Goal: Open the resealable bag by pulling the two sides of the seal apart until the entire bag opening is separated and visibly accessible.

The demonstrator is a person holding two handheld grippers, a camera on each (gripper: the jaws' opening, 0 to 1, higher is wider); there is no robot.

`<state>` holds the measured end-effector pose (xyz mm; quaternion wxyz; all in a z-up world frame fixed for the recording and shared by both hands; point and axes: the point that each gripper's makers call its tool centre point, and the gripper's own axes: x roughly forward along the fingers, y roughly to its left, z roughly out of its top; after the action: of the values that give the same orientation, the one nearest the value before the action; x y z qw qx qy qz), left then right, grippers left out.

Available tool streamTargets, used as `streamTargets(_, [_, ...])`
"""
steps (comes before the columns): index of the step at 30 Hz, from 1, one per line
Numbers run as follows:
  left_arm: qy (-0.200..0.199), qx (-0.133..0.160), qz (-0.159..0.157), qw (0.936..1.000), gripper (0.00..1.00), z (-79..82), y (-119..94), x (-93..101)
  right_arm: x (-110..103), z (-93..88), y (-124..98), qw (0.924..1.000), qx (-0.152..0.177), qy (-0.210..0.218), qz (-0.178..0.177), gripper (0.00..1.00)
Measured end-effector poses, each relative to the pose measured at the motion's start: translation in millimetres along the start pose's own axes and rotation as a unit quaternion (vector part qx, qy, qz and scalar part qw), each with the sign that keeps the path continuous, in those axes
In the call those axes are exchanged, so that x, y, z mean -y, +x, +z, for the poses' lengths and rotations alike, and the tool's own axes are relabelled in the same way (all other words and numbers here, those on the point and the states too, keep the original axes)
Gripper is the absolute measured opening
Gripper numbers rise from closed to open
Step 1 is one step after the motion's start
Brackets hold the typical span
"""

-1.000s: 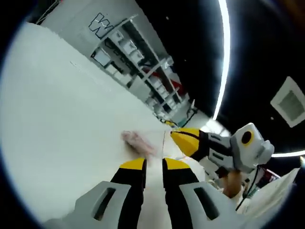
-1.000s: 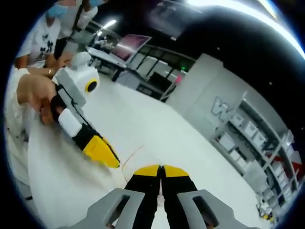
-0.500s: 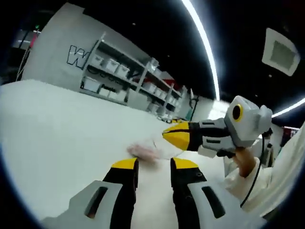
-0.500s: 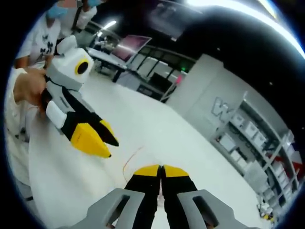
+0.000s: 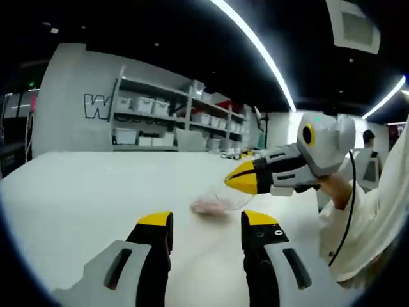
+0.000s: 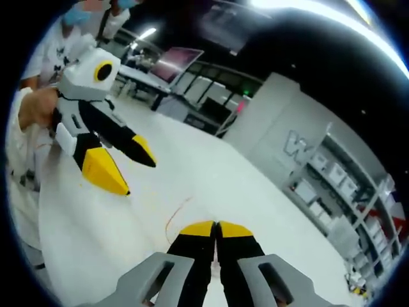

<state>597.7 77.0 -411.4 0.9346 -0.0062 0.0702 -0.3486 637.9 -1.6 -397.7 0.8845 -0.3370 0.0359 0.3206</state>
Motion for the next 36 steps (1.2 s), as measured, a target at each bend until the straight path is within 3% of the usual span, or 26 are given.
streamTargets(3, [0.014, -0.028, 0.028, 0.9991, 0.75, -5.9, -2, -7.1, 1, 0.4, 0, 1.0000, 0.000, 0.001, 0.000, 0.00])
streamTargets(6, [0.012, -0.024, 0.021, 0.9994, 0.67, -5.8, -5, -6.9, 1, 1.1, 1, 1.0000, 0.002, 0.001, 0.000, 0.00])
streamTargets(11, [0.013, -0.018, 0.023, 0.9995, 0.67, -0.8, -11, -6.5, 1, 1.1, 2, 1.0000, 0.001, 0.000, 0.001, 0.00])
streamTargets(14, [0.035, -0.017, 0.040, 0.9985, 0.76, 6.2, -18, -10.2, 1, 1.6, 2, 1.0000, 0.001, -0.001, 0.000, 0.00])
streamTargets(17, [0.050, 0.004, 0.060, 0.9969, 0.88, 22.3, -28, -14.6, 2, 2.3, 3, 1.0000, 0.002, 0.001, -0.001, 0.00])
streamTargets(22, [0.061, 0.019, 0.070, 0.9955, 0.98, 35.8, -40, -17.3, -1, 3.5, 3, 1.0000, 0.003, 0.000, 0.001, 0.00])
streamTargets(27, [0.083, -0.002, 0.067, 0.9943, 1.00, 31.3, -44, -14.1, 0, 4.9, 3, 1.0000, 0.003, 0.001, 0.000, 0.00])
streamTargets(36, [0.069, 0.006, 0.067, 0.9954, 1.00, 27.2, -45, -13.3, 5, 11.8, 1, 1.0000, 0.005, 0.003, -0.002, 0.00])
